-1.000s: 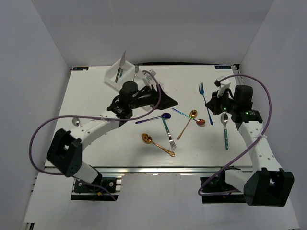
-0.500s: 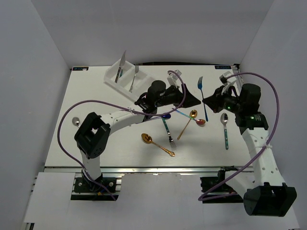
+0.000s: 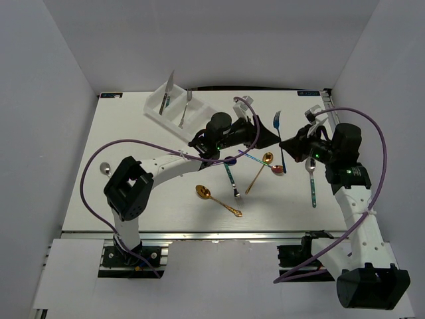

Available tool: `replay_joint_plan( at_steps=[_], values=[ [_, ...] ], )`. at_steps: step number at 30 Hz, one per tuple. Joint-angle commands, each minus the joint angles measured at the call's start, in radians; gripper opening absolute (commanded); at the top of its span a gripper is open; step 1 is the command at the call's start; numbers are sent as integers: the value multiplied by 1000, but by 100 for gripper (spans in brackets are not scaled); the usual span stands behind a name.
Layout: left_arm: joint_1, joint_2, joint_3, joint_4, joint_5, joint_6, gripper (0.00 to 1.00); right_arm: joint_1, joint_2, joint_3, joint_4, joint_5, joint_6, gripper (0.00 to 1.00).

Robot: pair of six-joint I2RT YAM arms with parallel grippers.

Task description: Sort the eating utensils into containers

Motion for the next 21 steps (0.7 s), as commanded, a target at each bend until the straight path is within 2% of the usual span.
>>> replay_joint_plan(
  at_steps=[1,5,8,12,19,21],
  values=[
    [-7,-58,34,19,-31,25,69,8,-32,-19,37,-28,13,0],
    [-7,-49,40,19,-31,34,66,15,-44,-30,39,-40,17,0],
    [-7,-26,56,19,-15,36,59,30,-46,-31,41,-51,28,0],
    [-10,-4,82,19,4,50,46,63,-46,-37,42,-43,39,0],
    [-12,-4,80,19,42,92,1,84,-33,-36,53,-17,48,0],
    [-12,-24,53,17,44,109,0,84,-29,-30,45,-12,36,0]
  ],
)
